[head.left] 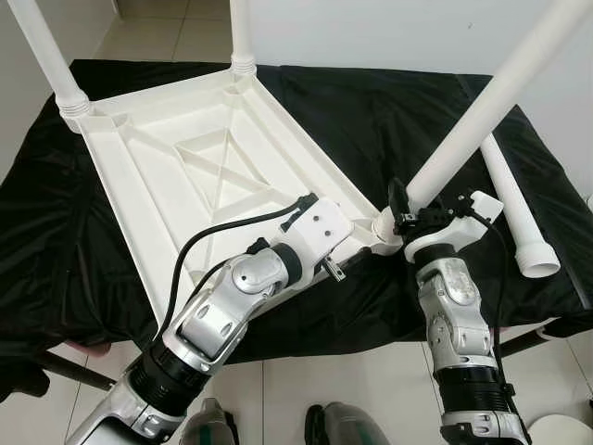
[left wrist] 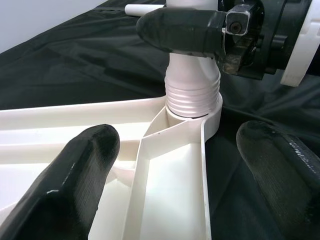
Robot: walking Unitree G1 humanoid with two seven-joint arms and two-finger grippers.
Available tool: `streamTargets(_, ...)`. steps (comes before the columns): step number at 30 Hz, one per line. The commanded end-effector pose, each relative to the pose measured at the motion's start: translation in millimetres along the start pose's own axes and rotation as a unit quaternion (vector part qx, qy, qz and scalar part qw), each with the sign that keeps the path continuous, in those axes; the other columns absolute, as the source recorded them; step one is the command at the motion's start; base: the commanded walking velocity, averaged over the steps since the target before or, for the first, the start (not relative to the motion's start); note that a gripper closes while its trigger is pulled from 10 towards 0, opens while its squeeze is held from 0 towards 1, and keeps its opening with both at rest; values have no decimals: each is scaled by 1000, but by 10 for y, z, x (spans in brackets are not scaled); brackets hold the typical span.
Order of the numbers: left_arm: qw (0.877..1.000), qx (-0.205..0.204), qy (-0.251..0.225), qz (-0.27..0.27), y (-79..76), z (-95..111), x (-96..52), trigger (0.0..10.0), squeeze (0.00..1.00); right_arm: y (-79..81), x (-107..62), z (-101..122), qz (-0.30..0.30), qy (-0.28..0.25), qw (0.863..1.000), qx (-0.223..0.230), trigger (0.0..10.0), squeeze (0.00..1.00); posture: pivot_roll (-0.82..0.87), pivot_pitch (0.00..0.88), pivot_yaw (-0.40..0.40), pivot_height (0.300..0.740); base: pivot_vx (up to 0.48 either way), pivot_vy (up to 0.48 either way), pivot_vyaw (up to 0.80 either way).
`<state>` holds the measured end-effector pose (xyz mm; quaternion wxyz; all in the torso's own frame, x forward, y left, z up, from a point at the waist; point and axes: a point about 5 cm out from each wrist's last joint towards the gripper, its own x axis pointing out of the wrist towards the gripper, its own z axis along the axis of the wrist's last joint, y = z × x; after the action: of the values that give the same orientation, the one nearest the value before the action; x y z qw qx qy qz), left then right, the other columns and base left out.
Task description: Building children table
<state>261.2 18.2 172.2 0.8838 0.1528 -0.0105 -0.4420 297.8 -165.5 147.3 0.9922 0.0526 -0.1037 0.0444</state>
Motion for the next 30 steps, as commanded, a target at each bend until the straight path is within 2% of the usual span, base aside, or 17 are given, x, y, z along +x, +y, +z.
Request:
streamTargets(1, 1000, 1, -1, -8, -19, 15, -14, 10000, 0, -9, -94, -280, 0, 77, 997, -9, 10000, 0, -105, 67, -10, 740, 0, 0, 0)
streamTargets(6, 1000, 0, -2, -8, -21, 25, -12, 10000, 0, 39, -24, -284, 14, 96, 995, -29, 10000, 0, -104, 66, -11, 740, 0, 0, 0)
streamTargets(25, 1000, 0, -4, -5, -20, 41, -37, 10000, 0, 100, 103, -299, 46, 110, 992, -46, 10000, 0, -93, 67, -12, 740, 0, 0, 0)
streamTargets(30, 1000, 0, -4, -7, -26, 47, -45, 10000, 0, 183, 119, -256, 75, 95, 989, -84, 10000, 0, -89, 71, -12, 740, 0, 0, 0)
